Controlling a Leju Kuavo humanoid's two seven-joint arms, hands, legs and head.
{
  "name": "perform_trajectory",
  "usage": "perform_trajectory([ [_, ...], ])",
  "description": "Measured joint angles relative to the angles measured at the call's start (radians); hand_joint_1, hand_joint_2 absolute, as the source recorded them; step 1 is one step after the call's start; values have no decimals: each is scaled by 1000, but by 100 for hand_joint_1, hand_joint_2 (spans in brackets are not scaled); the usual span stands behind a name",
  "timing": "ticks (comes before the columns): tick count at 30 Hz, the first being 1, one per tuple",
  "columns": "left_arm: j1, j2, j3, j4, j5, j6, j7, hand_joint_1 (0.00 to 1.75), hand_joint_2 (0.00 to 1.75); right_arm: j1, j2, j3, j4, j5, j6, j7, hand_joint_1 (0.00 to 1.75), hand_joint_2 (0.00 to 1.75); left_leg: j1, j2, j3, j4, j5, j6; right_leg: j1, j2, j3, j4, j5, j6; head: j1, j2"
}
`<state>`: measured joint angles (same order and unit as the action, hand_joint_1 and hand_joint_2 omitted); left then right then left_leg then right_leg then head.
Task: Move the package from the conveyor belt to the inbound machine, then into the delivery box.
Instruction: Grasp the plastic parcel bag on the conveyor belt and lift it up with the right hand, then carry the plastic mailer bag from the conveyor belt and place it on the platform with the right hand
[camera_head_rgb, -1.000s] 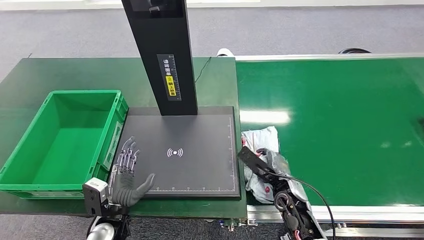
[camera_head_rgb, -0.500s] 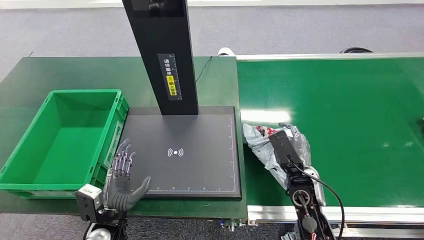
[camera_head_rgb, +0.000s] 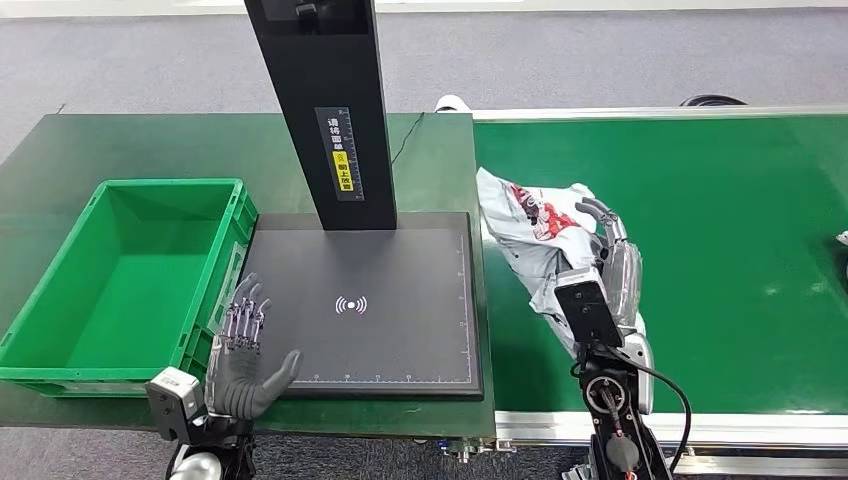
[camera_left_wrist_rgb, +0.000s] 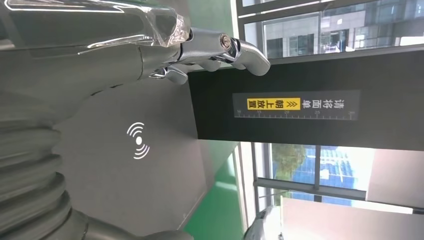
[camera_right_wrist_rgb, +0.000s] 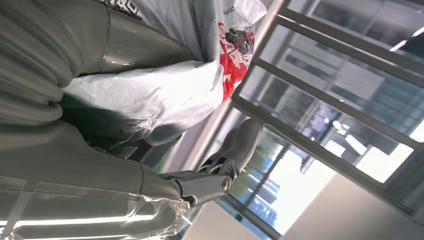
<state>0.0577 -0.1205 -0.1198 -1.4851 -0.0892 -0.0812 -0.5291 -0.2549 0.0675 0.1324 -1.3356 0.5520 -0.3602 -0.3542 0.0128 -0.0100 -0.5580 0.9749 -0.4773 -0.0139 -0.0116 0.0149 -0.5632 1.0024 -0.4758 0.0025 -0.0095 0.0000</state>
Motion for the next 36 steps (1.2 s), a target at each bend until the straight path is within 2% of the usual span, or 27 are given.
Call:
perform_trajectory([
  [3, -4, 0, 0, 0, 1, -2, -2, 0, 175, -1, 0, 10, -11, 0, 5, -3, 175, 175, 0, 0, 0, 0, 0, 0, 0, 0, 0, 0, 0, 0, 0, 0],
  [7, -17, 0, -1, 3, 5, -5, -10, 0, 175, -34, -4, 64, 12, 64, 92, 18, 175, 175, 0, 2, 0, 0, 0, 0, 0, 1, 0, 0, 0, 0, 0, 0],
  [12, -40, 1, -3, 14, 13, -5, -15, 0, 175, -130, 1, 210, 147, 216, 171, 32, 175, 175, 0, 1, 0, 0, 1, 0, 1, 0, 0, 0, 0, 0, 0, 0],
  [18, -47, 3, -7, 27, 24, -3, -26, 0, 175, -213, 14, 368, 311, 255, 233, 19, 175, 175, 0, 0, -1, 0, 1, 0, 1, -1, 0, 0, 0, 0, 0, 0],
  [22, -48, 5, -10, 33, 27, -2, -29, 0, 175, -257, 29, 448, 397, 261, 241, 10, 175, 175, 0, -1, -1, 0, 1, 0, 1, -1, 0, 0, 0, 0, 0, 0],
  [31, -53, 8, -14, 36, 37, 5, -30, 0, 175, -319, 57, 549, 517, 250, 259, -19, 175, 175, 0, 0, 0, 0, 1, 0, 1, -1, 0, 0, 0, 0, 0, 0],
  [36, -65, 8, -14, 38, 44, 12, -29, 0, 175, -341, 91, 614, 570, 213, 243, -106, 175, 175, 1, 0, 0, 0, 1, 0, 1, -1, 0, 0, 0, 0, 0, 0],
])
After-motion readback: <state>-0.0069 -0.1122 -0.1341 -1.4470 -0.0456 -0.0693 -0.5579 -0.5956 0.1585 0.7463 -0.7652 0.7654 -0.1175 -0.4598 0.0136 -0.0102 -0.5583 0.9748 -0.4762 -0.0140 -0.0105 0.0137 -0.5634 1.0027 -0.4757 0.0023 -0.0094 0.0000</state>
